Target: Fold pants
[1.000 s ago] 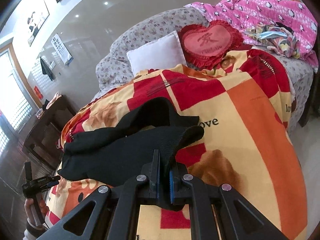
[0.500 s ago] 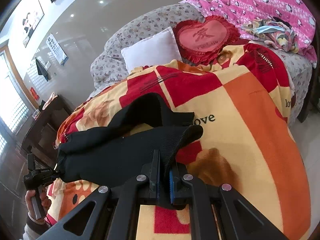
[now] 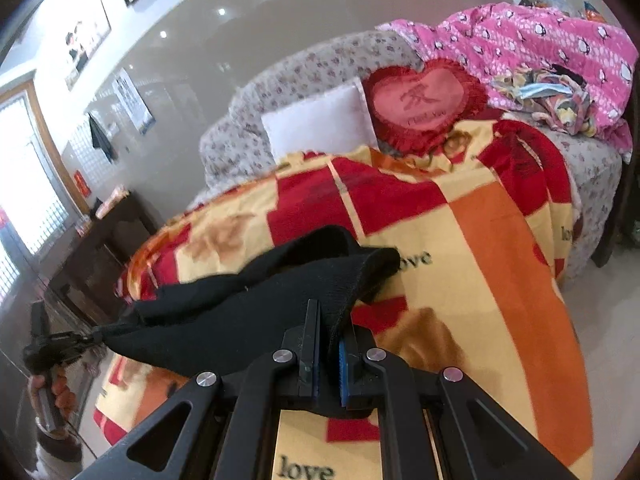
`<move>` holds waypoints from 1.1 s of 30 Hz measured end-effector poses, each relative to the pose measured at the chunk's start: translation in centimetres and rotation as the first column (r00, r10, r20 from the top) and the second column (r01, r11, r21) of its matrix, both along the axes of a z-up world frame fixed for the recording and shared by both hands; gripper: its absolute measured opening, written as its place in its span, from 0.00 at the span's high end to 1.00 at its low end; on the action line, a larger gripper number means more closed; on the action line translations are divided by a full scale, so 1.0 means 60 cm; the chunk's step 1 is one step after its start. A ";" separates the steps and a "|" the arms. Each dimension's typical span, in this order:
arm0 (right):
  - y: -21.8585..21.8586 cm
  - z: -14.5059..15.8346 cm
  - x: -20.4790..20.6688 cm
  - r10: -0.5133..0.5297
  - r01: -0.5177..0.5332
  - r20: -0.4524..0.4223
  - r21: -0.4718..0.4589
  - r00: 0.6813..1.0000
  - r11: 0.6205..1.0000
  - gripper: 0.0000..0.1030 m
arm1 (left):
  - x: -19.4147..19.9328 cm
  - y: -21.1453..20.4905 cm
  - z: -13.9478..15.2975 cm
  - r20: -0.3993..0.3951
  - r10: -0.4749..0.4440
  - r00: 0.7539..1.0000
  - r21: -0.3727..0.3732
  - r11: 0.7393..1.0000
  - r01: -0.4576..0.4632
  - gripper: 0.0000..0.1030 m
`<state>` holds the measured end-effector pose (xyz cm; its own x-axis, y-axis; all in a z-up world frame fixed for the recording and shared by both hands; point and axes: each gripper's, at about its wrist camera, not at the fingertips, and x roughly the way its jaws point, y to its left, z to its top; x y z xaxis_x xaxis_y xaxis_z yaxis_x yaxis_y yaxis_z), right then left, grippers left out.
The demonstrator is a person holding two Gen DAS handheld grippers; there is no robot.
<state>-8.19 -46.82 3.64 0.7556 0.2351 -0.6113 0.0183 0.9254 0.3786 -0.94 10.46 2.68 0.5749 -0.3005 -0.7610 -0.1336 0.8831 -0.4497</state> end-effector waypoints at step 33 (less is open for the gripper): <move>0.289 -0.130 0.183 0.407 -0.433 -0.236 -0.070 0.883 0.899 0.74 | 0.066 -0.056 -0.103 -0.084 -0.017 0.996 0.206 0.978 0.034 0.75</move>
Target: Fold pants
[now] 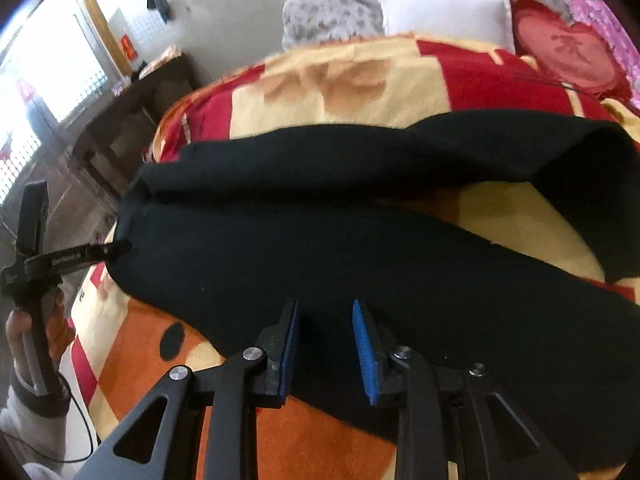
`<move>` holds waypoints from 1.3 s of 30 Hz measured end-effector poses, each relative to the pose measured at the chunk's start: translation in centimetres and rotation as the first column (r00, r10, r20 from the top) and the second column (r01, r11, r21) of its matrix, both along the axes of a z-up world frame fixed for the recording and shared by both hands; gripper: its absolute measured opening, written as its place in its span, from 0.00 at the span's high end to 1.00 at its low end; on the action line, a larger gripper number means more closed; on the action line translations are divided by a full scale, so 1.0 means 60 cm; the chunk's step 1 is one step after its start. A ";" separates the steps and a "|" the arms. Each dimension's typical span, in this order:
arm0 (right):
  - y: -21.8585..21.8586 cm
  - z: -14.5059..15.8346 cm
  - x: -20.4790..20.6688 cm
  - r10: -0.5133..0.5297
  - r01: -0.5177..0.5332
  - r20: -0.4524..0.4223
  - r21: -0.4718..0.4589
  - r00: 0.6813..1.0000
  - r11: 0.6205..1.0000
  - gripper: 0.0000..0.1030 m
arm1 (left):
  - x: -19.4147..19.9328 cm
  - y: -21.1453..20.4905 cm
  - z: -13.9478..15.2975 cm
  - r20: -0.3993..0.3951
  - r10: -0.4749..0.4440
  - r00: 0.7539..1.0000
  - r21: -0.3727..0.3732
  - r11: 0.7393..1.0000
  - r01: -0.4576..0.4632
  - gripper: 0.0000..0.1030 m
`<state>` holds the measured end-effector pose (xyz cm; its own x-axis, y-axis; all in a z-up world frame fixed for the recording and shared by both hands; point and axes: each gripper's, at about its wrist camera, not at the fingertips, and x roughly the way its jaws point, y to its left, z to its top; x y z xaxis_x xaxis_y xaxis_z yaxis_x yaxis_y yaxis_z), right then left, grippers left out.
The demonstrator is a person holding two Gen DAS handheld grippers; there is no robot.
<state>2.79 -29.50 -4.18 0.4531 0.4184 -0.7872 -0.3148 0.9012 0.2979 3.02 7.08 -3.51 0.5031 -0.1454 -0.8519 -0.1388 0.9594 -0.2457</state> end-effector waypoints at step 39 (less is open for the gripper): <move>0.287 0.156 0.086 0.437 -0.466 0.297 0.029 0.849 0.884 0.95 | 0.112 0.076 0.037 0.019 0.056 0.998 -0.036 0.998 -0.055 0.75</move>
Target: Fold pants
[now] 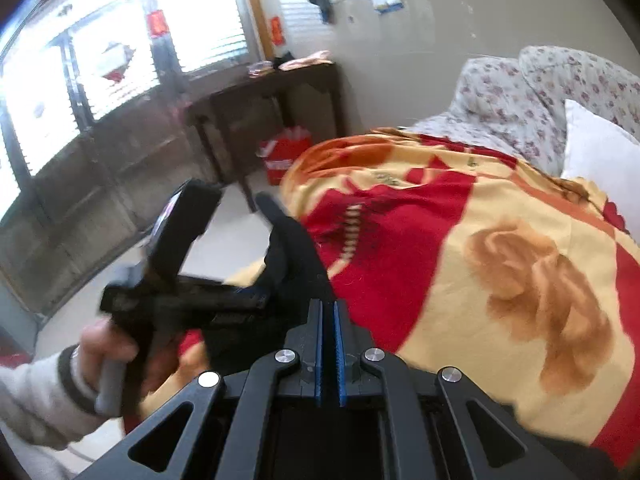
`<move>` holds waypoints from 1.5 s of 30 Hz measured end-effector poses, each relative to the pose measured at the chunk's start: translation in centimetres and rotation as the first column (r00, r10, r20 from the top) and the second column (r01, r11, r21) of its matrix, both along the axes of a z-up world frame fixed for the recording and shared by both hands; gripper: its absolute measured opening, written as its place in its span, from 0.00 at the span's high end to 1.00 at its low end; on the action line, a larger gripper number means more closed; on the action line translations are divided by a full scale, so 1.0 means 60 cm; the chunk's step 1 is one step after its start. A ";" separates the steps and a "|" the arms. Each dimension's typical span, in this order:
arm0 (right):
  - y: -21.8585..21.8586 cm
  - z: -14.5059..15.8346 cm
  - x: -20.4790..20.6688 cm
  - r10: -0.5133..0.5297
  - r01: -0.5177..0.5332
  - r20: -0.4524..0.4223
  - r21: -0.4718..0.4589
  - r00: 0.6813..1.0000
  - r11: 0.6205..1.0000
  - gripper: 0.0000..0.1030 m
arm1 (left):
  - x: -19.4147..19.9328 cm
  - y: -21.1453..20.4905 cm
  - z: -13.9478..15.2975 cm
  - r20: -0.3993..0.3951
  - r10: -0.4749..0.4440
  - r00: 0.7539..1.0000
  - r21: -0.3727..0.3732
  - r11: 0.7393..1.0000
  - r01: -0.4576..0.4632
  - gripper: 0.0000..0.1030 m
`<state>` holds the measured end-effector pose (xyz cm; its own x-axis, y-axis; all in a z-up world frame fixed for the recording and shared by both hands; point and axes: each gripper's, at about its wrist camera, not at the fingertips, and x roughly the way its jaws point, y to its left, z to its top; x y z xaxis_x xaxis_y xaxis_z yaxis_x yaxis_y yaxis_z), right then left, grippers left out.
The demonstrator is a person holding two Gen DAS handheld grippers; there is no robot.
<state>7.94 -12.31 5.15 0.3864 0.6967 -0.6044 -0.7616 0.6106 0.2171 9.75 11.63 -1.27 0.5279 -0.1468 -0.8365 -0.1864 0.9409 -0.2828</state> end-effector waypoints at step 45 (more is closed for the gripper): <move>-0.542 -0.178 -0.121 -0.681 0.830 -0.488 0.211 0.547 0.516 0.60 | -0.093 -0.301 -0.006 -0.025 -0.363 0.931 -0.017 0.932 0.363 0.67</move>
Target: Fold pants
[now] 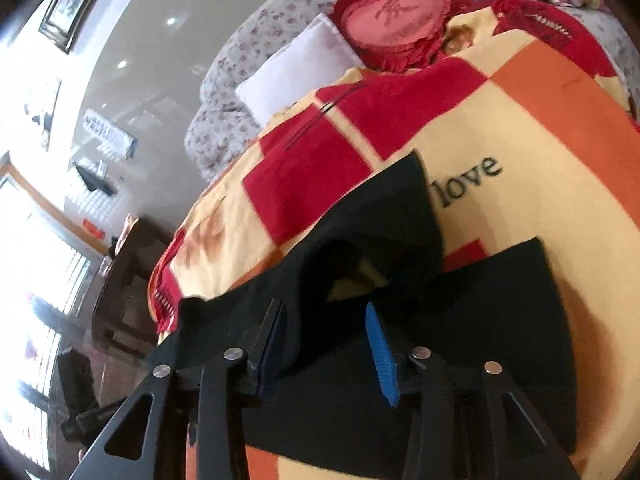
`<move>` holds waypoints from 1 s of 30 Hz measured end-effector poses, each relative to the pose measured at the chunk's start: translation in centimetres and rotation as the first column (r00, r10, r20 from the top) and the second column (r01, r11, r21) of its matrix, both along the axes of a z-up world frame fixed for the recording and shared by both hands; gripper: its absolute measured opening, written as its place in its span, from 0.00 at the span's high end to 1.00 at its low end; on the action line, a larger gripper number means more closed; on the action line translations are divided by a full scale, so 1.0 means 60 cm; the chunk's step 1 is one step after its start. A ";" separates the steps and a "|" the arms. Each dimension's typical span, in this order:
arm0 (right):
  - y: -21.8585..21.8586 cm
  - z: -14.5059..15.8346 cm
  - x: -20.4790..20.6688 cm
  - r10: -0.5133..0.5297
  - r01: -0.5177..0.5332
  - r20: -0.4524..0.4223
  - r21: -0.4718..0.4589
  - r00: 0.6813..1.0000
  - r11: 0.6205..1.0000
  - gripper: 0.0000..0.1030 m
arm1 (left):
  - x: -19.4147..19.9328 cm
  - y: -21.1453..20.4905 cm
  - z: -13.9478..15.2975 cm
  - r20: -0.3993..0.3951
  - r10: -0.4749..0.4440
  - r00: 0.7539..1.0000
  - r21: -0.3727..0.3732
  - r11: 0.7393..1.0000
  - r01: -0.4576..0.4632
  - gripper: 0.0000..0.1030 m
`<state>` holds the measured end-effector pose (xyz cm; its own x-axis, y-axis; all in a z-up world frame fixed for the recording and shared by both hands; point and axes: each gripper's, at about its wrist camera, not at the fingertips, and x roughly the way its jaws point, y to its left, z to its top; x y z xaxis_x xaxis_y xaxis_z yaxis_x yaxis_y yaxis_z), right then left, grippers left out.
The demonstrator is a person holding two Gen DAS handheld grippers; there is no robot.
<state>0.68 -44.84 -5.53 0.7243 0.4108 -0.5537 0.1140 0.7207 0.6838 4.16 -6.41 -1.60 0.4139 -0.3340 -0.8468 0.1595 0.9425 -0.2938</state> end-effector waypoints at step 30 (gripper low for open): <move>-0.033 0.029 -0.104 -0.107 0.105 0.001 -0.174 0.994 0.979 0.96 | -0.019 0.020 -0.001 -0.015 0.022 1.000 0.007 1.000 -0.022 0.67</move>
